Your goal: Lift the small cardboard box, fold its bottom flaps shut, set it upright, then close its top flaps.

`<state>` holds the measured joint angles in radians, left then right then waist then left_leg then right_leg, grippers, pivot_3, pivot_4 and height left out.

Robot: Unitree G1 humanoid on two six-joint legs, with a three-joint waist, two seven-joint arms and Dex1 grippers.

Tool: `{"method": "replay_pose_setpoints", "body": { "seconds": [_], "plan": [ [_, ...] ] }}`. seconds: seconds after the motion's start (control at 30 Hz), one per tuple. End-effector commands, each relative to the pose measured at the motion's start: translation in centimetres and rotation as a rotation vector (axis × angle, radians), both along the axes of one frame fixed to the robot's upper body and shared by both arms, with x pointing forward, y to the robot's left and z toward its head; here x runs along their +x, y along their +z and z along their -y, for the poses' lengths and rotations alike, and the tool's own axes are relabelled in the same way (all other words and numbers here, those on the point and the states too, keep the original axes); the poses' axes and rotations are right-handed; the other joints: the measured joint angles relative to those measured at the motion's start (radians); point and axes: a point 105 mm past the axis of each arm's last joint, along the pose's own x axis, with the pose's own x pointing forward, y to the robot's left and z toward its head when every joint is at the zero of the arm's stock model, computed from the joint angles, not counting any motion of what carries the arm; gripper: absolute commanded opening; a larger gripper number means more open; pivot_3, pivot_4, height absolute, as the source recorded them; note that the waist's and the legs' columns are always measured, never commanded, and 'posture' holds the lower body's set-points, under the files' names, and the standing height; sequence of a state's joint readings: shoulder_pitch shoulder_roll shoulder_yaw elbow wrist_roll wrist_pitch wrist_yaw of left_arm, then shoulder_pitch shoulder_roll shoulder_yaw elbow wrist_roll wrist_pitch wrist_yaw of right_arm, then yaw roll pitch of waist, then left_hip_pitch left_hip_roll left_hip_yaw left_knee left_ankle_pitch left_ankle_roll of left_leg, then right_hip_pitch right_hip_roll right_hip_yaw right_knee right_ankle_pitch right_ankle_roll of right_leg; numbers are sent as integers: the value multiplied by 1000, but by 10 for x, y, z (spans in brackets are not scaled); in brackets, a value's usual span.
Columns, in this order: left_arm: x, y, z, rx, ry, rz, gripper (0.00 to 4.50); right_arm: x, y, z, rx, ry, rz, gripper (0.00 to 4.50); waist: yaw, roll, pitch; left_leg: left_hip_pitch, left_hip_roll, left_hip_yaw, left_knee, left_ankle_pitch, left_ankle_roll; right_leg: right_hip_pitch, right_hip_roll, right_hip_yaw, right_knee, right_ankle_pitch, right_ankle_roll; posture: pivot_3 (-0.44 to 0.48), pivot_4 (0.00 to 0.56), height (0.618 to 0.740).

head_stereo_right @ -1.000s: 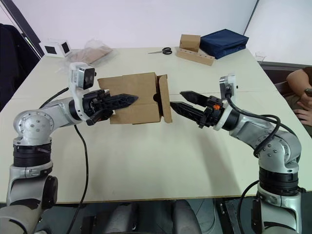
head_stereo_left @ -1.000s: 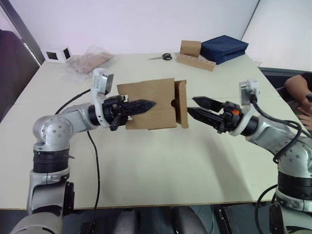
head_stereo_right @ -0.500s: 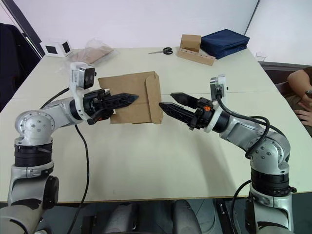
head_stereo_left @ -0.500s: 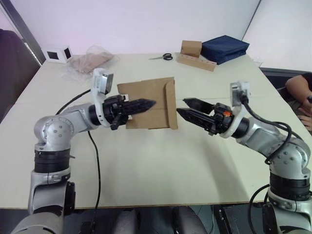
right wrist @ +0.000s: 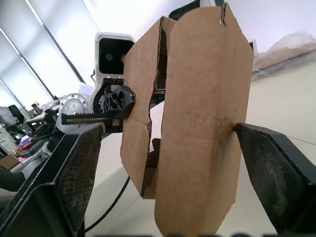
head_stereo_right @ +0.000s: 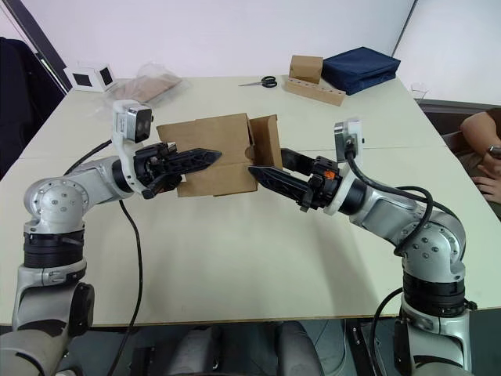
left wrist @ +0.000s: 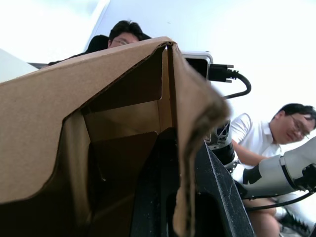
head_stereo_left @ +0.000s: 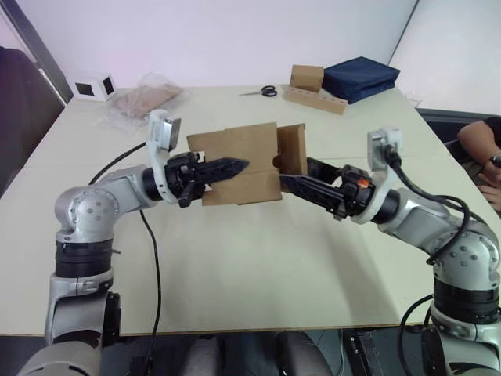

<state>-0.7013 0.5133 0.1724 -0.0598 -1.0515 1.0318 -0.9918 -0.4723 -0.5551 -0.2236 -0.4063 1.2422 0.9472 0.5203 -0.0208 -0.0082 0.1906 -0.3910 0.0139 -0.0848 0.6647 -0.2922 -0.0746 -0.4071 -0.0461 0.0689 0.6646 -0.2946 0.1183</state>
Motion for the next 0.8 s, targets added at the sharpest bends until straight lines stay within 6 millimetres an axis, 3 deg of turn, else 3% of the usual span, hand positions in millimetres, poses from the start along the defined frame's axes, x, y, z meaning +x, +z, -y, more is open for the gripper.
{"method": "replay_pose_setpoints", "body": {
  "seconds": [0.03, 0.37, 0.47, 0.63, 0.8],
  "plan": [
    [0, 4, -5, 4, 19, 36, 0, -9, 14, 5, 19, 15, 52, 4433, 0, 0, 0, 0, 0, 0, 0, 0, 0, 0, 0, 0, 0, 0, 0, 0, 150, 740],
    [-1, 3, -5, 15, 21, 45, 0, -3, 15, 14, 61, -3, 18, 4433, 0, 0, 0, 0, 0, 0, 0, 0, 0, 0, 0, 0, 0, 0, 0, 0, 150, 740],
    [-1, 4, -5, 14, 21, 47, 0, -2, 15, 12, 70, 4, 11, 3766, 0, 0, 0, 0, 0, 0, 0, 0, 0, 0, 0, 0, 0, 0, 0, 0, 150, 740],
    [-1, 4, -3, 12, 21, 50, 0, -1, 13, 9, 75, 14, -3, 1939, 0, 0, 0, 0, 0, 0, 0, 0, 0, 0, 0, 0, 0, 0, 0, 0, 150, 740],
    [-1, 5, -3, 9, 21, 52, 0, -1, 10, 6, 78, 19, -20, 1939, 0, 0, 0, 0, 0, 0, 0, 0, 0, 0, 0, 0, 0, 0, 0, 0, 150, 740]
  ]
}}
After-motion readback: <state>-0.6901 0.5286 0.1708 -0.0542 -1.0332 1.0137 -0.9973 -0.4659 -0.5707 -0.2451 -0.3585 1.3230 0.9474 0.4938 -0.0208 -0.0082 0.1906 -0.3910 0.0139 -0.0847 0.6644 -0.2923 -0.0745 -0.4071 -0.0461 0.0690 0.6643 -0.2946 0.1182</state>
